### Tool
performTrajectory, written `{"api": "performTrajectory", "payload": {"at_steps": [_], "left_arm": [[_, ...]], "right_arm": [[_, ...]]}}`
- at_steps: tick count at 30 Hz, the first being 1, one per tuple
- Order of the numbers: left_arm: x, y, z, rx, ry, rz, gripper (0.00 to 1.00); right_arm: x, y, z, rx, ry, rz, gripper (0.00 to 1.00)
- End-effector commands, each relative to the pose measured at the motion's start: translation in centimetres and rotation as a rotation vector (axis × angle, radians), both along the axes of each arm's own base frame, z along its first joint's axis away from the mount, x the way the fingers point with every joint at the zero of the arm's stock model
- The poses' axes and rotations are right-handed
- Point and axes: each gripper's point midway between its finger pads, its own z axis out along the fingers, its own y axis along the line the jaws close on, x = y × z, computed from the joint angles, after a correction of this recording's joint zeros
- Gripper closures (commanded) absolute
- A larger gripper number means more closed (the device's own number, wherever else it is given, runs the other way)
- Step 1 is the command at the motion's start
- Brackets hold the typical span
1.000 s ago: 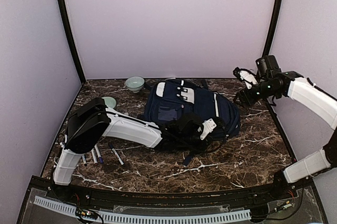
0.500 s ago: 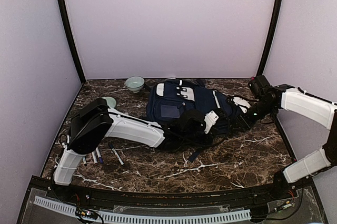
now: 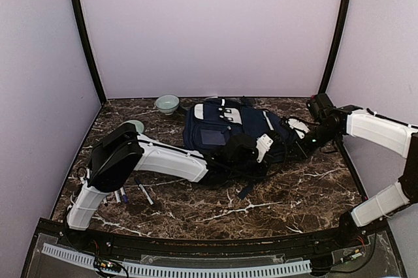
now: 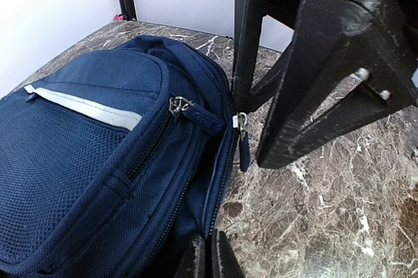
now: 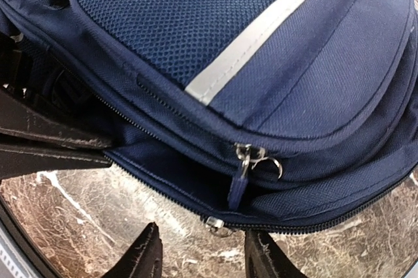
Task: Pack the student bag
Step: Grab the largest pocket of the student bag.
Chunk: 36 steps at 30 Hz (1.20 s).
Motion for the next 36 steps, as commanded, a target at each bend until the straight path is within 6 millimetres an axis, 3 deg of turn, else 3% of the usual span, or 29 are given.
{"api": "performTrajectory", "payload": {"at_steps": [1, 6, 10, 17, 22, 28, 36], "left_arm": [[-0.5, -1.9, 10.3, -0.266, -0.082, -0.032, 1.0], [-0.8, -1.8, 10.3, -0.269, -0.076, -0.04, 1.0], [-0.7, -1.6, 10.6, -0.274, -0.085, -0.032, 1.0], [-0.8, -1.6, 12.6, -0.317, -0.099, -0.039, 1.0], [-0.8, -1.5, 12.5, -0.306, -0.112, -0.039, 1.0], [-0.7, -1.2, 12.0, -0.294, -0.119, -0.031, 1.0], [-0.8, -1.0, 11.7, -0.289, -0.118, -0.033, 1.0]], "right_arm": [[1.3, 0.7, -0.3, 0.022, -0.04, -0.003, 0.59], [2.2, 1.1, -0.4, 0.038, -0.059, -0.02, 0.67], [2.0, 1.5, -1.1, 0.056, -0.024, -0.015, 0.64], [3.4, -0.8, -2.8, -0.069, -0.073, -0.104, 0.62], [3.8, -2.2, -2.4, -0.131, -0.116, -0.142, 0.69], [3.0, -3.1, -1.4, -0.162, -0.139, -0.136, 0.91], [2.7, -4.0, -1.0, -0.163, -0.135, -0.146, 1.0]]}}
